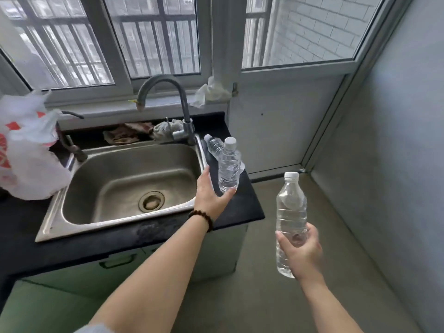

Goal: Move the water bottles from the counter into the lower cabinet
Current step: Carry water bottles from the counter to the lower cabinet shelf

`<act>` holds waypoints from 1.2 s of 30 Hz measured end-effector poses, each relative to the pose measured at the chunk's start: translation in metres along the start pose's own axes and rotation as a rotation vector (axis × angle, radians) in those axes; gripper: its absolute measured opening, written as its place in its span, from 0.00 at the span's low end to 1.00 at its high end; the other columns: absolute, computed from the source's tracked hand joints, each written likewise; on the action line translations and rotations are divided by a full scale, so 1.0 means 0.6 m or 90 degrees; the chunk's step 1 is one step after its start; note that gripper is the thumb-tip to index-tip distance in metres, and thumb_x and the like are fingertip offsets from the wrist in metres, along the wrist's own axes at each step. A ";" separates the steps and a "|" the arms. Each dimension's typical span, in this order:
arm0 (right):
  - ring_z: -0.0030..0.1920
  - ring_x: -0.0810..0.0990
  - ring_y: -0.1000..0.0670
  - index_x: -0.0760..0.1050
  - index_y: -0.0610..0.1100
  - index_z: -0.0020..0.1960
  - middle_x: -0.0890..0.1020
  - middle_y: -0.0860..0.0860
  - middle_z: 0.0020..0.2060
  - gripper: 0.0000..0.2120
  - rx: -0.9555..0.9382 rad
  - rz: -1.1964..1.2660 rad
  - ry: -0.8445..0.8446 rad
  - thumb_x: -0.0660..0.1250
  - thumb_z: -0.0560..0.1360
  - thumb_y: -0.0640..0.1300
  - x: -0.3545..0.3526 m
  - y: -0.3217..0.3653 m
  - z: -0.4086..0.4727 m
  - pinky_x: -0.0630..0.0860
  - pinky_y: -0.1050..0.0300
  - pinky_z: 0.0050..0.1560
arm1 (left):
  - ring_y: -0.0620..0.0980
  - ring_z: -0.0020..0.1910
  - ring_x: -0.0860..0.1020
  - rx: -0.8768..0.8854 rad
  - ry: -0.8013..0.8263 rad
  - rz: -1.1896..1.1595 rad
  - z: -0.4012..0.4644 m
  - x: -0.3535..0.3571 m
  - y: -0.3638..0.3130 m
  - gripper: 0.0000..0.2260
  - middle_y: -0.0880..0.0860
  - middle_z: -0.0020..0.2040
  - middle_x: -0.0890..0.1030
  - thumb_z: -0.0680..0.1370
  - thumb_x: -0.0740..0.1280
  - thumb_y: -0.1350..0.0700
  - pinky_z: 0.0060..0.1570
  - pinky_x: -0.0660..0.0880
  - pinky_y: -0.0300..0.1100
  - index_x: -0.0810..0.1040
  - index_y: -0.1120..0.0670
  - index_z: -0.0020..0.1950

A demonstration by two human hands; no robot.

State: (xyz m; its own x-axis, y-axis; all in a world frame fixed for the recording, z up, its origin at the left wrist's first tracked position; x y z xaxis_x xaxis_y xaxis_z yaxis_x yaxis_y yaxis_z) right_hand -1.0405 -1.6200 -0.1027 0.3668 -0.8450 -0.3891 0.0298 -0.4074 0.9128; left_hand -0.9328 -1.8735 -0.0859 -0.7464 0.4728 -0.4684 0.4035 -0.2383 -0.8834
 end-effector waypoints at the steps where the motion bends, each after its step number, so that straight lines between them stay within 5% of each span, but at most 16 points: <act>1: 0.40 0.78 0.59 0.69 0.44 0.61 0.79 0.58 0.38 0.26 -0.003 0.006 0.004 0.76 0.67 0.44 -0.005 0.001 0.008 0.70 0.58 0.44 | 0.48 0.76 0.58 -0.023 -0.011 -0.047 0.013 0.010 -0.001 0.47 0.52 0.77 0.57 0.69 0.76 0.47 0.73 0.56 0.41 0.51 0.54 0.78; 6: 0.42 0.79 0.58 0.70 0.47 0.57 0.80 0.58 0.40 0.23 -0.025 0.019 0.035 0.76 0.67 0.42 -0.008 0.006 0.048 0.70 0.60 0.40 | 0.46 0.75 0.60 -0.088 -0.060 -0.190 0.071 0.062 0.008 0.50 0.52 0.76 0.59 0.64 0.80 0.48 0.72 0.58 0.41 0.52 0.50 0.77; 11: 0.44 0.80 0.55 0.70 0.49 0.57 0.81 0.57 0.41 0.23 -0.029 0.007 0.033 0.77 0.66 0.44 0.003 0.015 0.087 0.71 0.54 0.45 | 0.39 0.56 0.78 -0.109 -0.106 -0.250 0.109 0.093 0.014 0.37 0.44 0.59 0.78 0.66 0.80 0.52 0.60 0.73 0.36 0.65 0.48 0.69; 17: 0.44 0.80 0.53 0.71 0.45 0.59 0.81 0.55 0.42 0.24 -0.034 -0.001 0.037 0.77 0.66 0.43 0.040 0.036 0.123 0.72 0.54 0.47 | 0.29 0.44 0.78 -0.096 -0.103 -0.253 0.134 0.098 0.015 0.20 0.38 0.46 0.81 0.68 0.78 0.52 0.45 0.70 0.22 0.72 0.40 0.53; 22: 0.44 0.80 0.57 0.70 0.44 0.60 0.80 0.58 0.42 0.26 -0.052 0.000 0.051 0.77 0.66 0.43 0.073 0.064 0.143 0.71 0.57 0.45 | 0.38 0.47 0.82 -0.103 -0.067 -0.267 0.146 0.077 0.020 0.19 0.41 0.47 0.83 0.65 0.78 0.46 0.54 0.78 0.40 0.75 0.41 0.51; 26: 0.41 0.79 0.63 0.70 0.45 0.59 0.80 0.58 0.41 0.25 -0.079 0.005 0.083 0.77 0.67 0.42 0.090 0.091 0.156 0.71 0.73 0.37 | 0.46 0.48 0.83 -0.115 -0.075 -0.292 0.115 0.044 0.027 0.26 0.49 0.50 0.84 0.64 0.79 0.44 0.53 0.81 0.50 0.77 0.50 0.58; 29: 0.41 0.79 0.64 0.70 0.47 0.57 0.81 0.58 0.40 0.24 -0.104 0.012 0.113 0.77 0.66 0.44 0.105 0.113 0.165 0.71 0.68 0.39 | 0.50 0.46 0.84 -0.129 -0.134 -0.304 0.073 0.016 0.027 0.23 0.51 0.48 0.84 0.64 0.77 0.43 0.50 0.81 0.54 0.76 0.49 0.53; 36: 0.36 0.79 0.66 0.67 0.49 0.58 0.82 0.56 0.40 0.25 -0.165 0.019 0.264 0.76 0.67 0.45 0.143 0.128 0.159 0.72 0.71 0.37 | 0.46 0.38 0.83 -0.188 -0.328 -0.274 -0.068 -0.016 0.030 0.14 0.53 0.44 0.83 0.71 0.76 0.51 0.35 0.79 0.41 0.74 0.52 0.49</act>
State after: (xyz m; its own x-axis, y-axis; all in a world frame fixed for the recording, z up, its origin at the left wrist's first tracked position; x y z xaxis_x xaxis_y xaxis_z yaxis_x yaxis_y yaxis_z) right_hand -1.0957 -1.7568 -0.0778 0.7087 -0.6247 -0.3278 0.2243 -0.2410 0.9442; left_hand -0.8963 -1.8477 -0.0968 -0.9958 -0.0035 -0.0920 0.0904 0.1521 -0.9842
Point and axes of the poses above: each hand's wrist, its own z-axis towards the middle knuckle, its own x-axis out of the palm, y = z × x, the point moved 6 cm from there along z, towards the middle knuckle
